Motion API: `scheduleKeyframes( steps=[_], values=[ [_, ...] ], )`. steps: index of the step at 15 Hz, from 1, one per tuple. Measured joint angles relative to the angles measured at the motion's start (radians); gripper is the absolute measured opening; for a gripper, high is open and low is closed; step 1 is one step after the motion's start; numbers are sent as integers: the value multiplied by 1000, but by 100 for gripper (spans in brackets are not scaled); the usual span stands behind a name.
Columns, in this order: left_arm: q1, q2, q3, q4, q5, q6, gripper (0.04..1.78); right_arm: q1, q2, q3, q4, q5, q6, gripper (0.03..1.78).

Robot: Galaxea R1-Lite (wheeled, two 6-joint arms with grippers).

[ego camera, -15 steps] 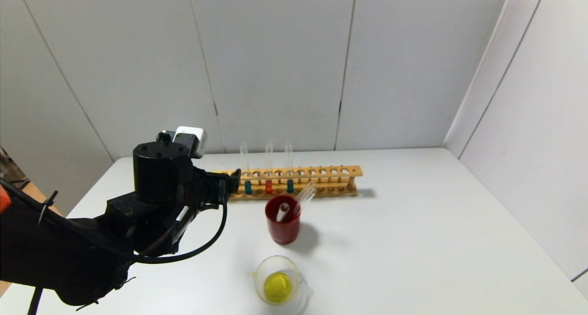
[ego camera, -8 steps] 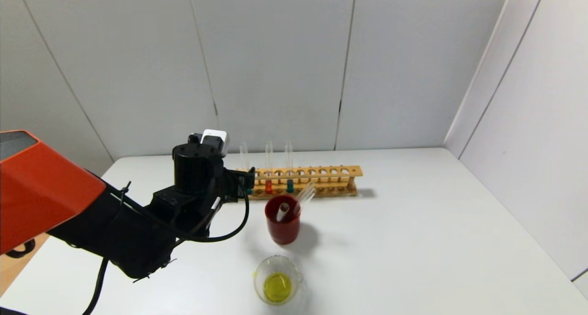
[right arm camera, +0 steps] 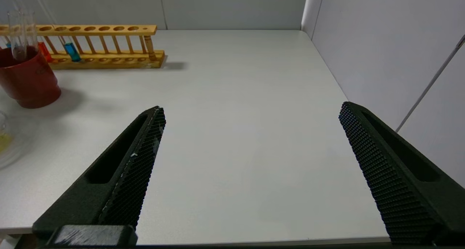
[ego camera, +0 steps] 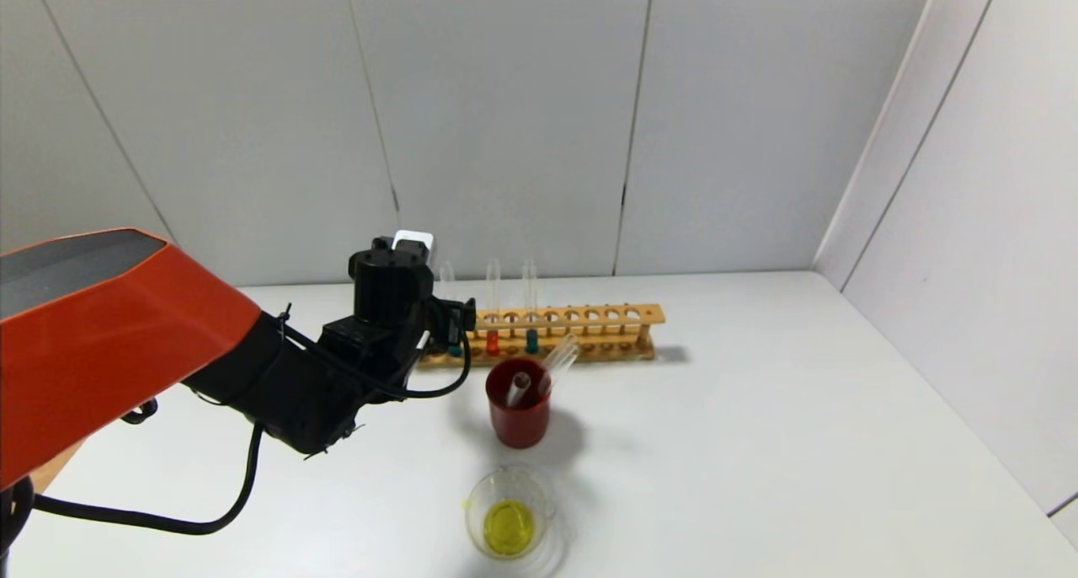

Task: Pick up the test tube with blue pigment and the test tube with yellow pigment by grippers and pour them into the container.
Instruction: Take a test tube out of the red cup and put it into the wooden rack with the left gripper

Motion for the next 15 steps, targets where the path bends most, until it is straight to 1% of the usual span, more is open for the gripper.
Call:
scheduleKeyframes(
  steps=[6,15],
  values=[
    [1,43,-62,13,-15,0,174,0,0,0,0,0,0,174],
    [18,71,-64,11,-17,-3,174,0,0,0,0,0,0,174]
  ],
)
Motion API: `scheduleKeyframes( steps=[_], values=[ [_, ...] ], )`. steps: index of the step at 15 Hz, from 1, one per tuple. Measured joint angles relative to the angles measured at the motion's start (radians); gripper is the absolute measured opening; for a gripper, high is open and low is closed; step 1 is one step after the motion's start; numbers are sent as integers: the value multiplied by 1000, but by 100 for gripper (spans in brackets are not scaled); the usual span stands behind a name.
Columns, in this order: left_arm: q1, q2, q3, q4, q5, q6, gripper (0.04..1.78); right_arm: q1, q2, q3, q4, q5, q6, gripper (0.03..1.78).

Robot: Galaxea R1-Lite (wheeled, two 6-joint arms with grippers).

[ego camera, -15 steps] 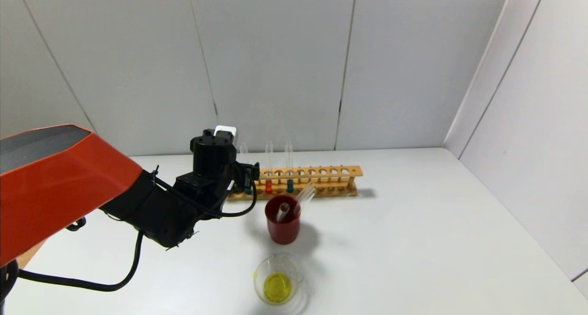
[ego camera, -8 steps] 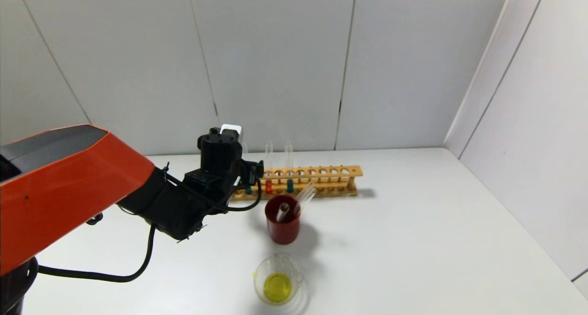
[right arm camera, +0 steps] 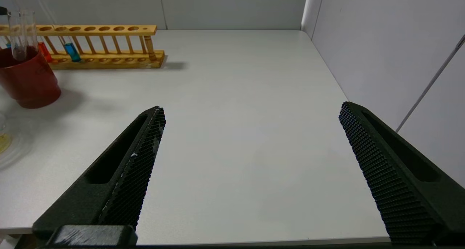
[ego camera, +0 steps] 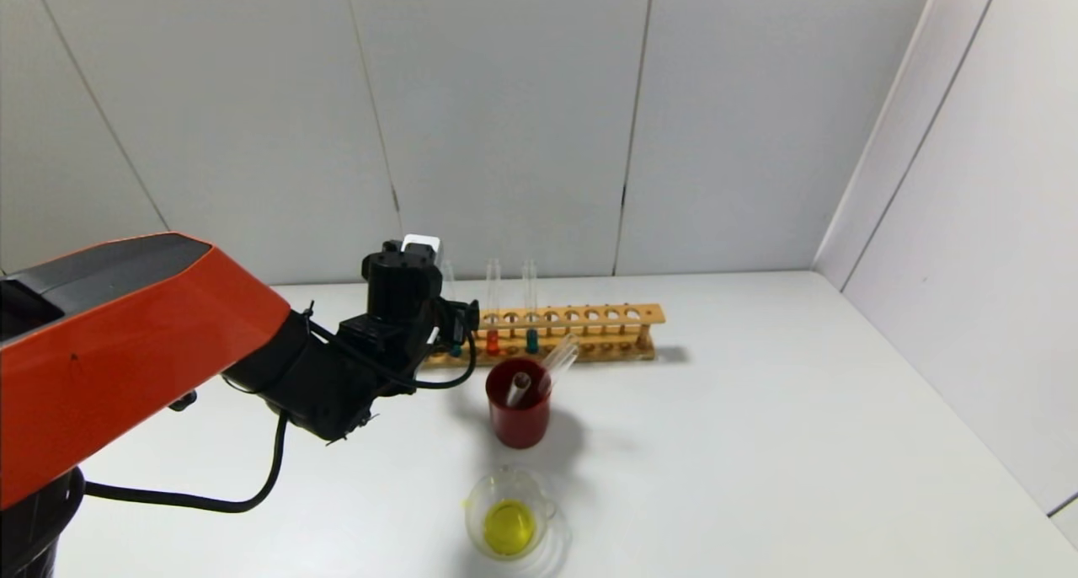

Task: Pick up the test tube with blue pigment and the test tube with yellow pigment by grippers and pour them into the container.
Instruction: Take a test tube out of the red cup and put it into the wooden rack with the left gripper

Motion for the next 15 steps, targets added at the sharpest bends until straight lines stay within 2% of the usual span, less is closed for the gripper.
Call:
scheduleKeyframes(
  steps=[5,7,10,13,15],
  values=[
    [1,18,-15,0,-25,-2,173,0,0,0,0,0,0,174],
    [1,22,-15,-1,-26,-5,163,0,0,0,0,0,0,174],
    [0,26,-13,-2,-26,-7,129,0,0,0,0,0,0,174],
    [-4,34,-17,-4,-26,-7,73,0,0,0,0,0,0,174],
    [-7,46,-24,-6,-26,-8,43,0,0,0,0,0,0,174]
  ],
)
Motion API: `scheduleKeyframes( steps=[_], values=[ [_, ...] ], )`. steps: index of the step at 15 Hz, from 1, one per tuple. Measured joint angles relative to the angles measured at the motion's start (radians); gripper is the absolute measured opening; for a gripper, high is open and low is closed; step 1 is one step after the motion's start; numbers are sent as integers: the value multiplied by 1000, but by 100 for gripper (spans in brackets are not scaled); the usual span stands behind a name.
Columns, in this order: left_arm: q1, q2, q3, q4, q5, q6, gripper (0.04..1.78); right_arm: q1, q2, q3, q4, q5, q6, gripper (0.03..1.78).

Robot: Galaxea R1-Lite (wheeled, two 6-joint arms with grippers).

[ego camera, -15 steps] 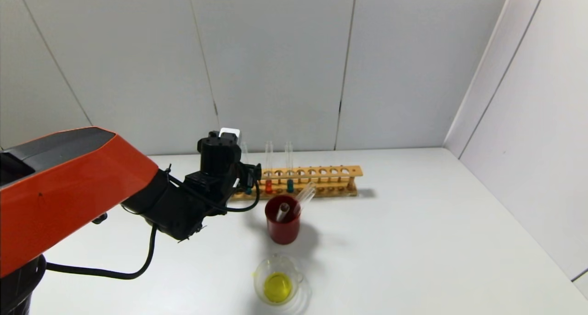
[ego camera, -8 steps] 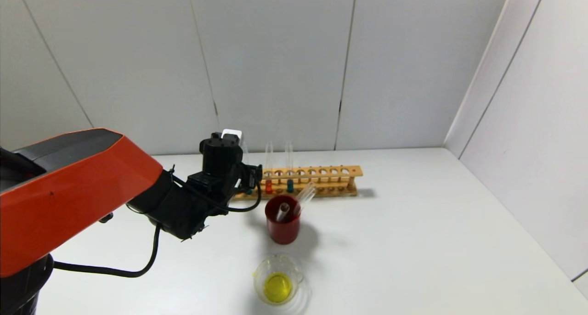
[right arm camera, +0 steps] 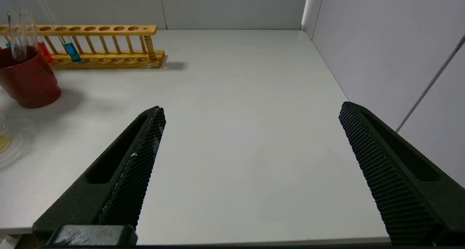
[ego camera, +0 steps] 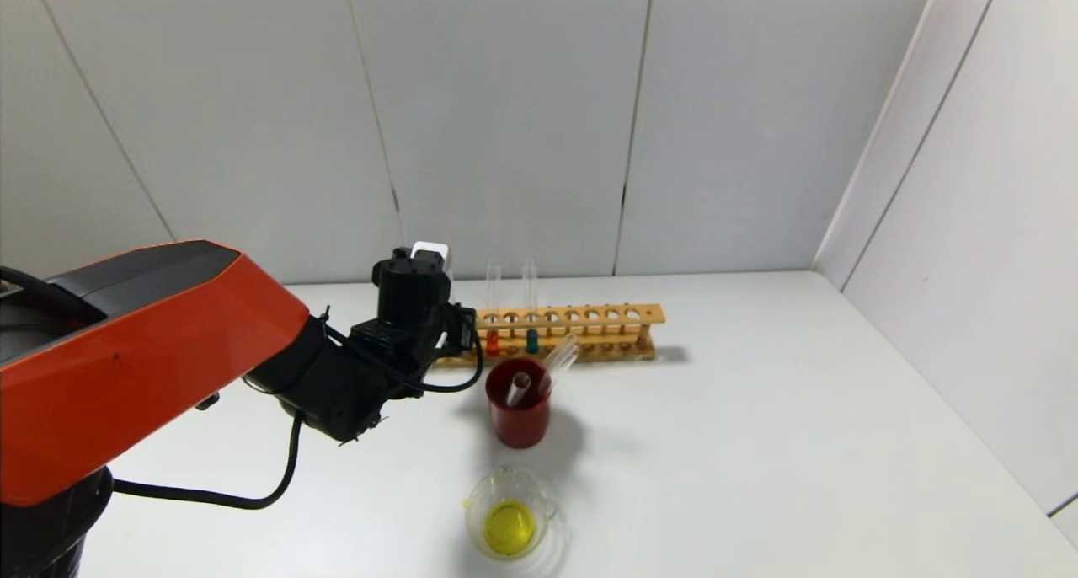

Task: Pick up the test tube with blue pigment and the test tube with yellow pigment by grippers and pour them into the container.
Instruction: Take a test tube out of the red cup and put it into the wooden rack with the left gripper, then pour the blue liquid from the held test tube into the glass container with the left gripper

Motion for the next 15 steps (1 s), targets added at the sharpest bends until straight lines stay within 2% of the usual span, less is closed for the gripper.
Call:
scheduleKeyframes(
  steps=[1,2,10,15],
  values=[
    [-1,6,-4,-2,0,-1,32,0,0,0,0,0,0,174],
    [-4,10,-6,-2,0,-1,30,0,0,0,0,0,0,174],
    [-6,-16,-8,12,7,9,30,0,0,0,0,0,0,174],
    [-3,-121,-55,107,10,19,30,0,0,0,0,0,0,174]
  ],
)
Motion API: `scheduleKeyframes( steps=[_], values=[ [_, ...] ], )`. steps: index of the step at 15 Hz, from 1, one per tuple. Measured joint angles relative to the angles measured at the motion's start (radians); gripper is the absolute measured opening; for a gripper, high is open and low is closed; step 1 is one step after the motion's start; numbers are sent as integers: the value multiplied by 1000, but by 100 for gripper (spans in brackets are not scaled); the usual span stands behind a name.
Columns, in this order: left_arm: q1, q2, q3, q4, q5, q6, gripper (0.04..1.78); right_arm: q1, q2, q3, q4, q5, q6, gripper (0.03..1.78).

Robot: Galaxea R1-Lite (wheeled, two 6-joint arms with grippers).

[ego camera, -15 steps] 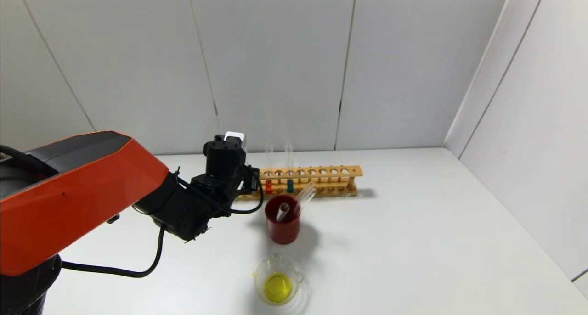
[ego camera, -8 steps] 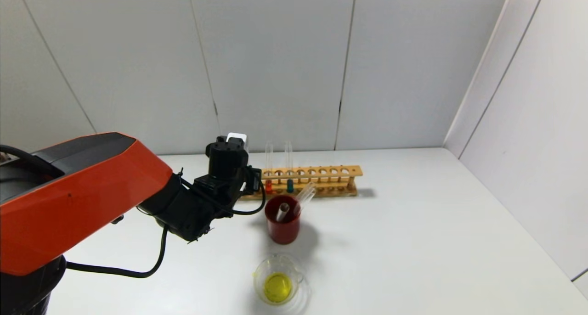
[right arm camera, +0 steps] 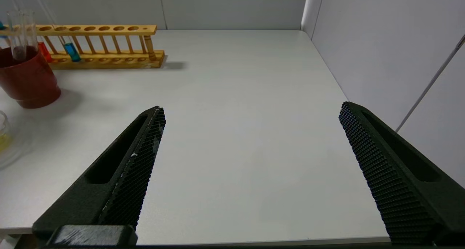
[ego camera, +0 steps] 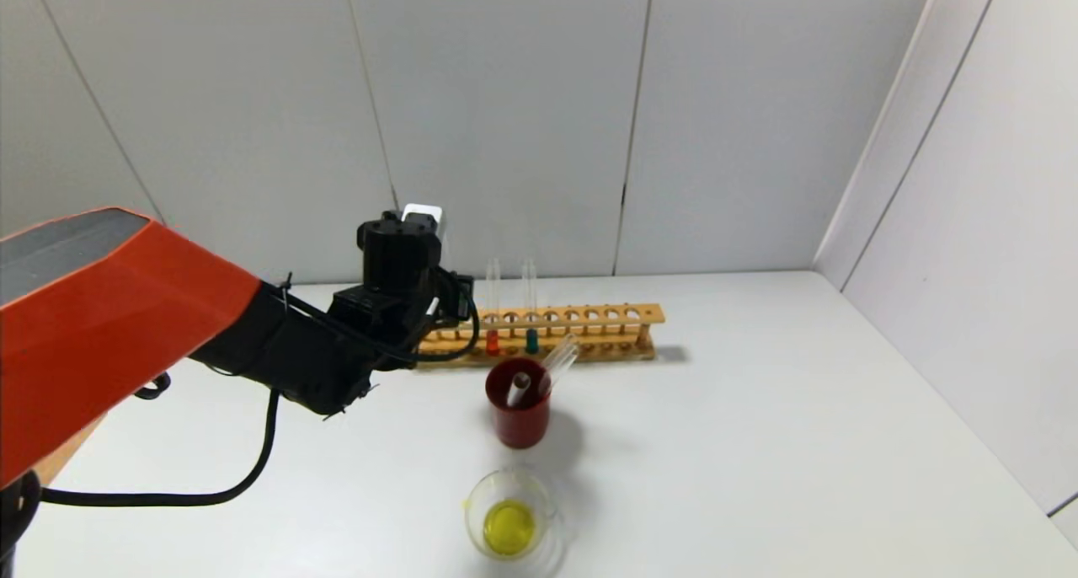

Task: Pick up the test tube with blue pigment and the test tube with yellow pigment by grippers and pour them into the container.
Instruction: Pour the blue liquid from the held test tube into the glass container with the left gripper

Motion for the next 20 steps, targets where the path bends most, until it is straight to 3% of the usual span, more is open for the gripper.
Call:
scheduleKeyframes(
  steps=[5,10,15,20],
  values=[
    [2,-163,-24,138,8,60,30,0,0,0,0,0,0,174],
    [-6,-382,24,383,19,91,30,0,0,0,0,0,0,174],
    [-50,-561,221,436,16,121,30,0,0,0,0,0,0,174],
    [-187,-694,467,436,31,215,30,0,0,0,0,0,0,174]
  ],
)
